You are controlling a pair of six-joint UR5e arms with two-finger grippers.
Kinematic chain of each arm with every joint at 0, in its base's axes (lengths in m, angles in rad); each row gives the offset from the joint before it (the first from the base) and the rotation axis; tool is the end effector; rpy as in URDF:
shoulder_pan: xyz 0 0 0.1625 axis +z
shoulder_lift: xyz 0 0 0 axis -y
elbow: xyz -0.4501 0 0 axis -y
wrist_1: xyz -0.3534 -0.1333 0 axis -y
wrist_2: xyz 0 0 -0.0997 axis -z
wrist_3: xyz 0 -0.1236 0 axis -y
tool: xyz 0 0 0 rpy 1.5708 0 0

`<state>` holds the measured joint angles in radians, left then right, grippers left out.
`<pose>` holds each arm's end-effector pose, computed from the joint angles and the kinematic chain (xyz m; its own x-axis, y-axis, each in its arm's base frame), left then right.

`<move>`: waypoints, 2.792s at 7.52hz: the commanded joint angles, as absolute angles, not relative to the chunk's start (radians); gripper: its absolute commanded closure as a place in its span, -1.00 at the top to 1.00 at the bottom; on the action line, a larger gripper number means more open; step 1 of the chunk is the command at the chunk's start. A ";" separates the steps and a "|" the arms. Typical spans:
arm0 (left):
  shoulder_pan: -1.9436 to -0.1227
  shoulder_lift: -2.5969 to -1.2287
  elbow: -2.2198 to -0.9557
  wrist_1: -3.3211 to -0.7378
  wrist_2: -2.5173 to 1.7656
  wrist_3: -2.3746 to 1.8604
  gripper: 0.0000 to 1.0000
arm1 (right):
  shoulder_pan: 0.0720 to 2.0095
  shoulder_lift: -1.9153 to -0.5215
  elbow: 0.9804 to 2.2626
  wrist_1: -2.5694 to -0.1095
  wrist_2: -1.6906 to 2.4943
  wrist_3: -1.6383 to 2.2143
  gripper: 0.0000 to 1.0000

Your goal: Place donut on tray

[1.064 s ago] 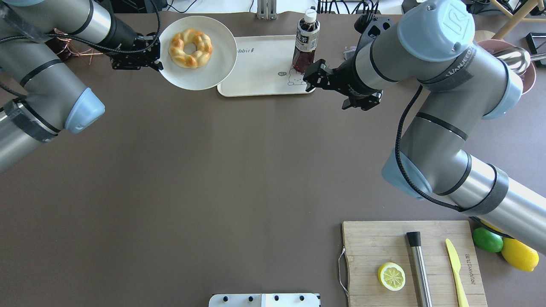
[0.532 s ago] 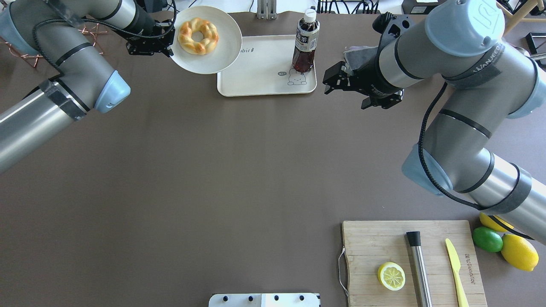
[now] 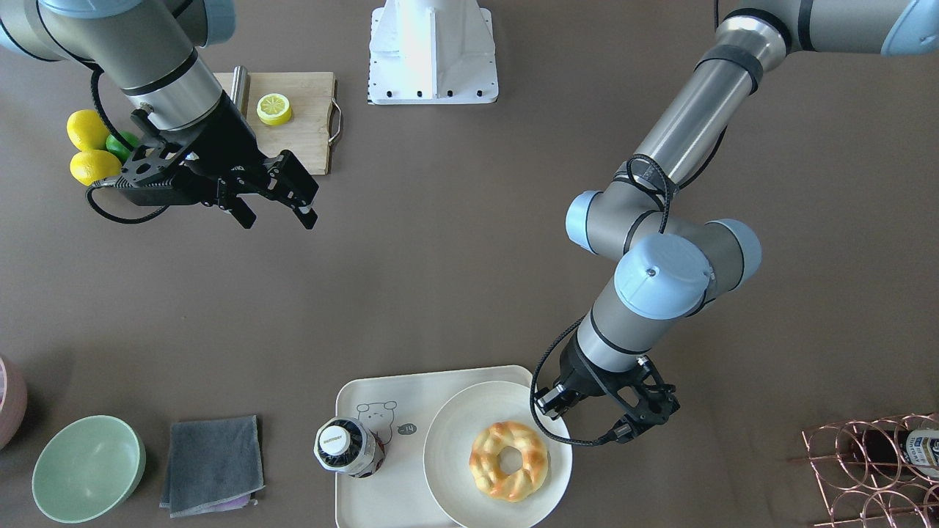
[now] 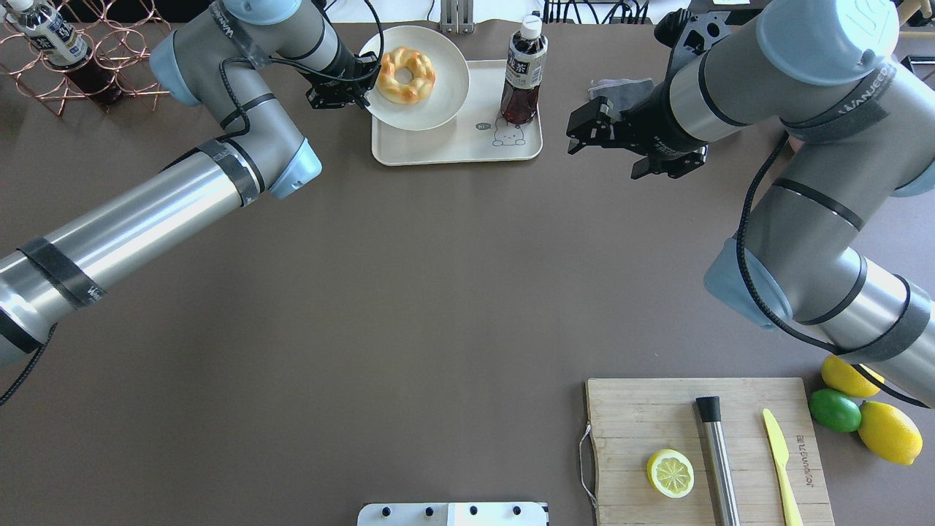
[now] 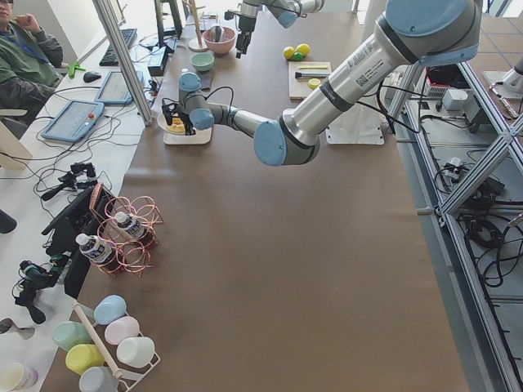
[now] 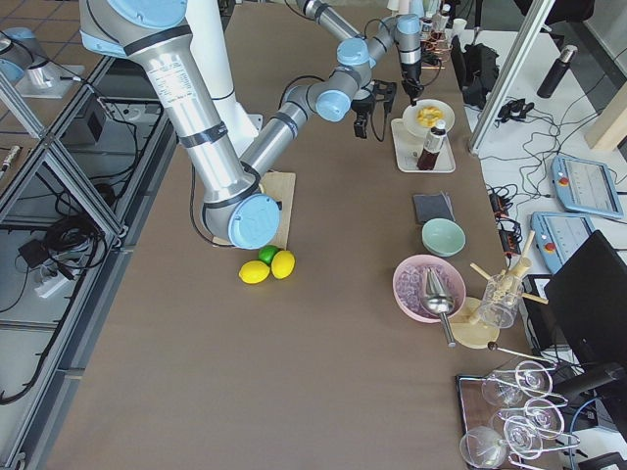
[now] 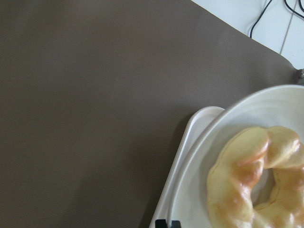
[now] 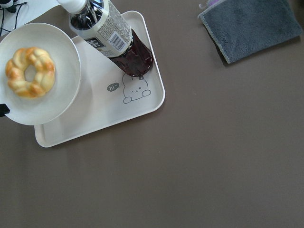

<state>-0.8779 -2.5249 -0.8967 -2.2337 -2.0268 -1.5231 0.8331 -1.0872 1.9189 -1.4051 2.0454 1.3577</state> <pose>0.4856 -0.7084 0.3096 0.3969 -0.4110 -0.8207 0.4447 0.8683 -0.2198 -0.3425 -0.4911 0.2757 0.4412 0.2058 0.8735 -0.3138 0.9473 -0.0646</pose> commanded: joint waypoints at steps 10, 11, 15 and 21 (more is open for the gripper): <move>-0.895 -2.357 -1.133 -2.284 -2.033 -1.467 0.97 | 0.876 -1.100 1.866 -1.420 2.045 1.264 1.00; -0.951 -2.294 -1.217 -2.217 -2.107 -1.375 0.97 | 0.909 -1.118 1.833 -1.422 2.055 1.199 1.00; -1.246 -2.077 -1.495 -1.839 -2.295 -0.753 0.96 | 1.174 -1.328 1.781 -1.420 2.199 0.735 1.00; -1.542 -1.924 -1.545 -1.460 -2.296 -0.101 0.96 | 1.655 -1.489 1.764 -1.790 2.243 -0.116 1.00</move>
<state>-1.5067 -2.0066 -1.5464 -1.4712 -2.2917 -0.1502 1.5324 -1.4874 1.7616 -1.6483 2.2573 0.0636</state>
